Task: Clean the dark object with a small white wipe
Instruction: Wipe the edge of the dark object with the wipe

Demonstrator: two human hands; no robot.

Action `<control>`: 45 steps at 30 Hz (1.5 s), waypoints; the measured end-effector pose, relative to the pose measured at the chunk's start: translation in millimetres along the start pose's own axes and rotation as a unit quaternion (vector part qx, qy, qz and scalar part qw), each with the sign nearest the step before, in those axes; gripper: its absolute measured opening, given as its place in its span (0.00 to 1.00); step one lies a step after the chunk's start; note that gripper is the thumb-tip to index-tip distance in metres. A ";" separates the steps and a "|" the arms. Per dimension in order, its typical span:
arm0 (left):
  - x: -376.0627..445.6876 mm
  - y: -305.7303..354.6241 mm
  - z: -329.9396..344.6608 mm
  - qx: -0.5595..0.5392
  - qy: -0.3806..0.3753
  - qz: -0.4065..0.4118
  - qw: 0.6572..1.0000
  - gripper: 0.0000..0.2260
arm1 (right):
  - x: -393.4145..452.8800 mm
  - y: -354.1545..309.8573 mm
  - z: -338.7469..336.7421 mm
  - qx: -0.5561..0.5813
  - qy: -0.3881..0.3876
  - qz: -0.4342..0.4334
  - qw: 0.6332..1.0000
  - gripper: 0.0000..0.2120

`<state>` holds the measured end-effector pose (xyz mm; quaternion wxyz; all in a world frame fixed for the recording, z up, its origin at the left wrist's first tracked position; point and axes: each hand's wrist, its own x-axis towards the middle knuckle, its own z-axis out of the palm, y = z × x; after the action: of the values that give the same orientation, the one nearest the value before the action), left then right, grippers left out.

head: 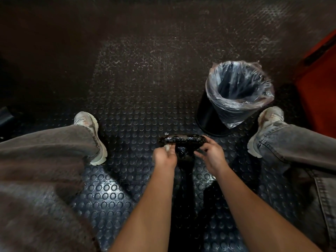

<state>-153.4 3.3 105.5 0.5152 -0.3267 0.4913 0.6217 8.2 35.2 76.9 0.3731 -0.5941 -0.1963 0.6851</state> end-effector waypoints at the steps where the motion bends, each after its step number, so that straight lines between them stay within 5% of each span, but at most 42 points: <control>1: -2.7 -1.5 6.2 0.017 0.012 0.019 1.000 0.14 | -0.2 0.2 0.3 0.000 0.000 0.000 1.000 0.23; 5: -11.1 -20.5 2.6 0.176 0.028 0.170 0.969 0.20 | 0.5 0.7 1.5 0.003 0.005 0.002 1.000 0.23; 8: -18.9 -33.0 -12.0 0.366 0.026 0.288 0.884 0.24 | 1.2 1.1 2.3 0.005 0.002 0.002 1.000 0.24; 10: -24.0 -34.2 -13.0 0.368 0.015 0.296 0.881 0.24 | 1.1 1.1 2.5 0.003 -0.001 -0.001 1.000 0.24; 14: -7.5 -15.2 4.6 0.054 0.034 0.121 0.991 0.22 | 0.4 1.0 1.6 0.003 -0.006 -0.002 1.000 0.23; 18: 8.0 -0.7 -10.1 -0.171 0.002 -0.085 0.982 0.14 | -0.3 0.5 1.3 0.000 -0.007 -0.003 1.000 0.23; 20: -0.7 -4.3 -13.3 -0.019 -0.003 -0.024 1.000 0.14 | -0.5 -0.1 1.7 0.000 -0.006 -0.003 1.000 0.23; 22: 6.0 -4.3 -10.0 -0.148 -0.028 -0.060 0.987 0.14 | 0.3 0.5 1.6 0.001 -0.003 -0.002 1.000 0.23; 27: -1.6 -15.5 14.9 0.037 0.029 0.099 0.994 0.20 | -0.5 0.4 2.2 0.002 -0.001 -0.002 1.000 0.23; 33: -11.1 -35.4 -13.3 0.324 0.019 0.291 0.900 0.24 | -2.1 -0.2 2.3 -0.005 -0.005 -0.007 1.000 0.22; 39: -1.4 -19.1 2.8 0.060 0.032 0.119 0.991 0.23 | -2.1 0.7 0.1 -0.003 -0.011 -0.006 1.000 0.22; 42: -5.3 -6.4 -4.5 -0.031 0.019 0.001 0.999 0.20 | -1.5 0.8 0.1 0.002 -0.008 -0.004 1.000 0.22; 45: -3.0 -0.7 -2.9 -0.046 0.021 -0.016 0.999 0.19 | -0.7 0.6 0.3 0.003 -0.005 -0.001 1.000 0.22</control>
<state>-152.2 -0.4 107.2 0.4988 -0.3709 0.4677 0.6285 7.7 34.3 77.1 0.3749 -0.5891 -0.1969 0.6882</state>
